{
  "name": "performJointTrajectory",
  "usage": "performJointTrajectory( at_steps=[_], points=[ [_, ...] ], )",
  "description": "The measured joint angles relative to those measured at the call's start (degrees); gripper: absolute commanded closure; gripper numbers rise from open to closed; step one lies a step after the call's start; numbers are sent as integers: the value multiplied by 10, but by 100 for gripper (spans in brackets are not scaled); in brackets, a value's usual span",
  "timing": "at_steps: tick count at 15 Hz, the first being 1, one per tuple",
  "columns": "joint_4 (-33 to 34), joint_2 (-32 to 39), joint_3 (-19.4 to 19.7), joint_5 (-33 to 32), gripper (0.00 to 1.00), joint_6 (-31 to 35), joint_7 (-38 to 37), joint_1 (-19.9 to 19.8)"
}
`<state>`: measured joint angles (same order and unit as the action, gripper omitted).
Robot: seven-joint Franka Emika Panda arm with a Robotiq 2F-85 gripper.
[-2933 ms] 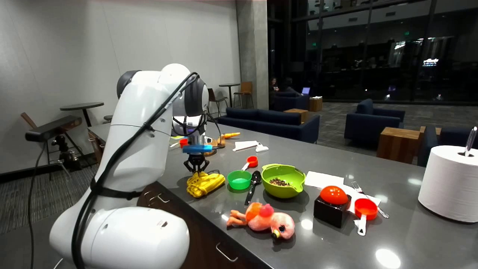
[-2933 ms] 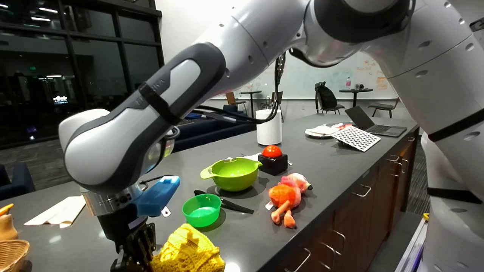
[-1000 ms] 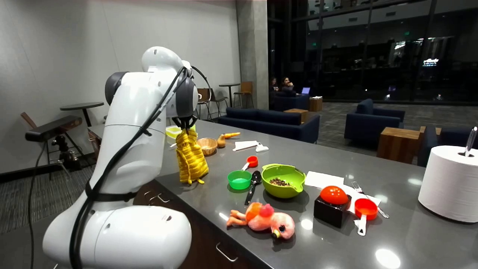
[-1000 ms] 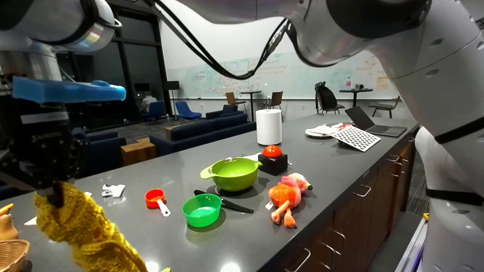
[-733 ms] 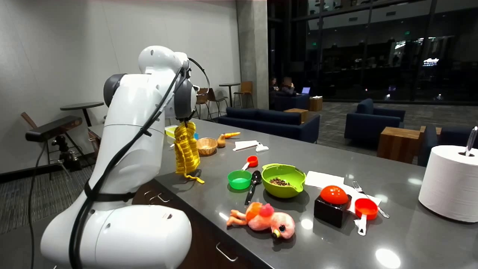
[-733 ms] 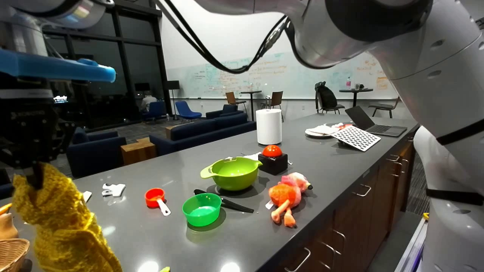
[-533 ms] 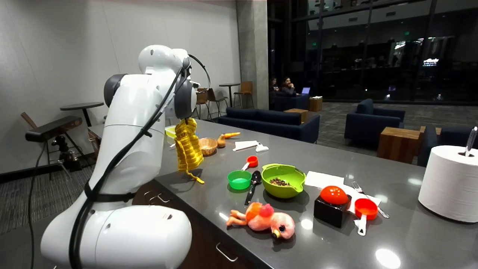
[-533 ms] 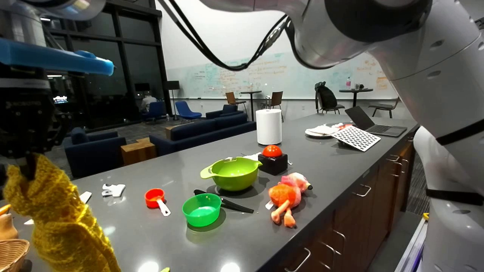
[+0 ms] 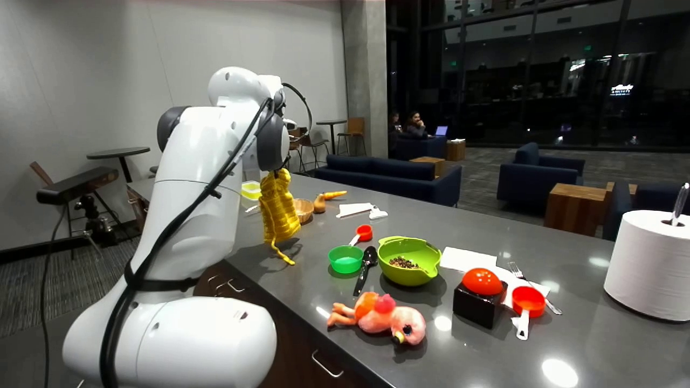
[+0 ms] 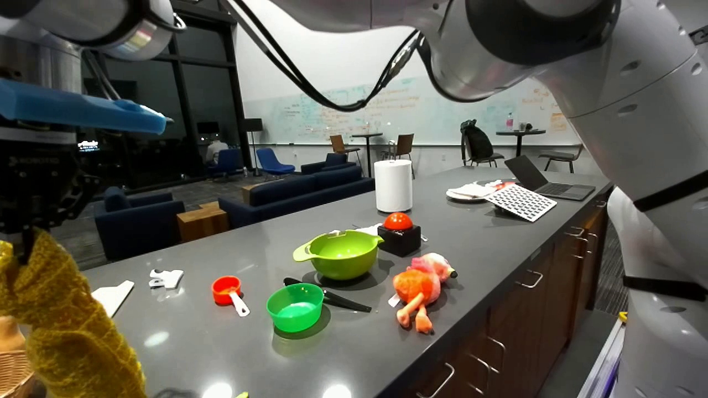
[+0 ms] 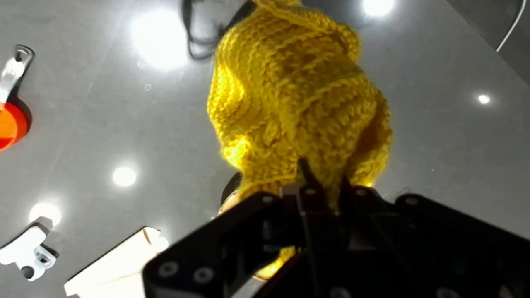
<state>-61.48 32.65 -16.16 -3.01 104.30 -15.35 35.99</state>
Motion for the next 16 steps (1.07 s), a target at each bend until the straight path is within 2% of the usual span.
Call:
performJointTrajectory(
  at_steps=[3,10,13,16],
  points=[
    [-53,-17,-3,24,98,93,0,-9],
    [-255,-102,-10,137,98,329,3,-57],
    [-348,-137,-15,190,98,410,14,-75],
    [-441,-167,-39,243,98,476,33,-101]
  ],
)
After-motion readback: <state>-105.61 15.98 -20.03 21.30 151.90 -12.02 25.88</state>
